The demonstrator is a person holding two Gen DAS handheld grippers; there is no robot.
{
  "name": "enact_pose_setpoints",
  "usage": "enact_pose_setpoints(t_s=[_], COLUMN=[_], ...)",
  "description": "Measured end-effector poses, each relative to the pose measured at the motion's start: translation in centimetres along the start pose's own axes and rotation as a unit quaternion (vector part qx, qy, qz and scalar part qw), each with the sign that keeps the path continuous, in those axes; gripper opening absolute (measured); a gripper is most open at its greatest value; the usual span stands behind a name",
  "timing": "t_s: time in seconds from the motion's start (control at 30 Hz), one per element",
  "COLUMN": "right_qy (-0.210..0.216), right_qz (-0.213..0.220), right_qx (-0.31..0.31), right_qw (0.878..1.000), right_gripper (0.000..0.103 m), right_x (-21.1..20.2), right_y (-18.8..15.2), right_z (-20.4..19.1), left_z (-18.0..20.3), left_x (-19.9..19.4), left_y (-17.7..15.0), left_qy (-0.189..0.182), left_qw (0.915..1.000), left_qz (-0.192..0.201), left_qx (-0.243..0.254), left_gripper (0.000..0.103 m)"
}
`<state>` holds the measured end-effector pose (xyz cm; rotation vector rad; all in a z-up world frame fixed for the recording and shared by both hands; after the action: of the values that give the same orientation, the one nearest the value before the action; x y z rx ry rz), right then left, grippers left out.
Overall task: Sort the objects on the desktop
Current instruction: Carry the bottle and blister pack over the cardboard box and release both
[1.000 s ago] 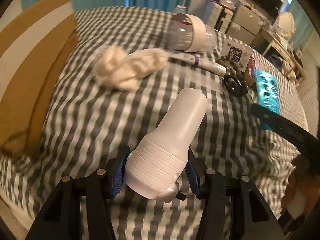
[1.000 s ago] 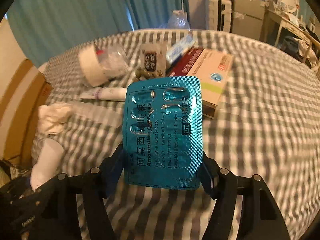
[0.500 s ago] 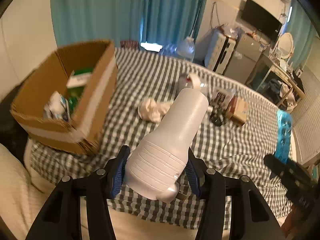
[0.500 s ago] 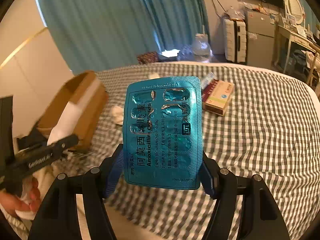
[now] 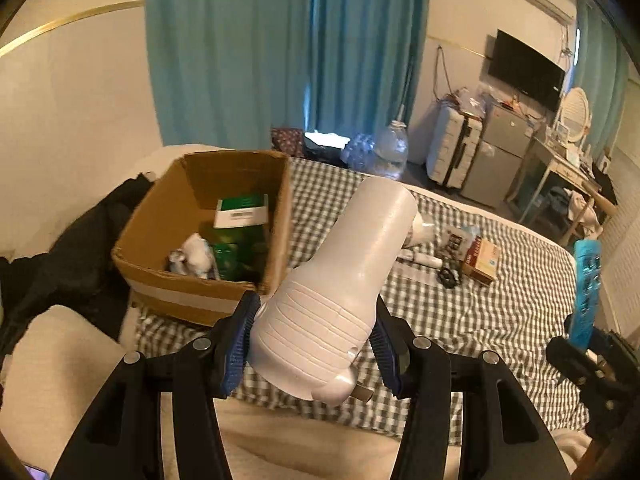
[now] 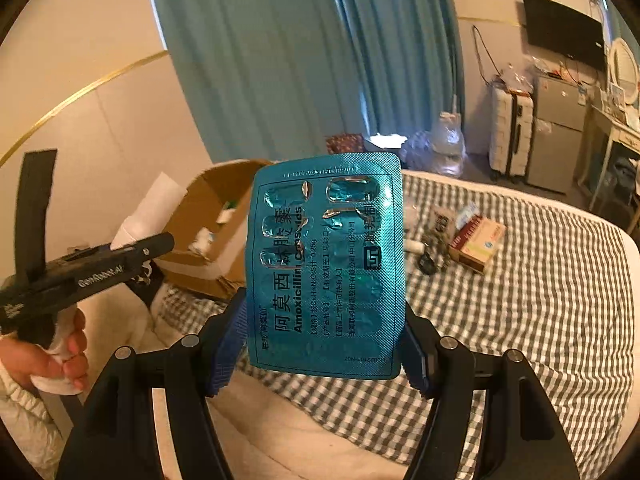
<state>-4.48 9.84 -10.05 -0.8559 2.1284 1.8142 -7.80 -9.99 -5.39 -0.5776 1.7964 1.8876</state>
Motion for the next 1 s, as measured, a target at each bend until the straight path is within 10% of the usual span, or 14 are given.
enact_pose_setpoints(t_s=[0.57, 1.0], right_qy=[0.067, 0.079], right_qz=[0.0, -0.049], right_qx=[-0.12, -0.141], right_qw=[0.991, 0.986], right_gripper=[0.067, 0.067], right_x=[6.2, 20.6], right_y=[6.2, 10.6], right_z=[-14.3, -20.1], left_z=[-10.3, -17.7], left_x=[-0.1, 9.6], left_y=[3.6, 5.1], left_qy=[0.042, 0.05], left_qw=[0.9984, 0.9978], left_qz=[0.028, -0.021], left_qx=[-0.027, -0.04], left_gripper=[0.054, 0.055])
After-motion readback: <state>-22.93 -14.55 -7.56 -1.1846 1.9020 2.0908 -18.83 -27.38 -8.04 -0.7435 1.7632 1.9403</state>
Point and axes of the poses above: each gripper's, at about its wrist camera, not at the fingertips, and x roughly the way its jaws point, z to its right, y to its top, the point moved 2 cm from there along x, roughly the way its jaws point, and after that the axes turned 8 degrees about z, right-handed, at the moved point
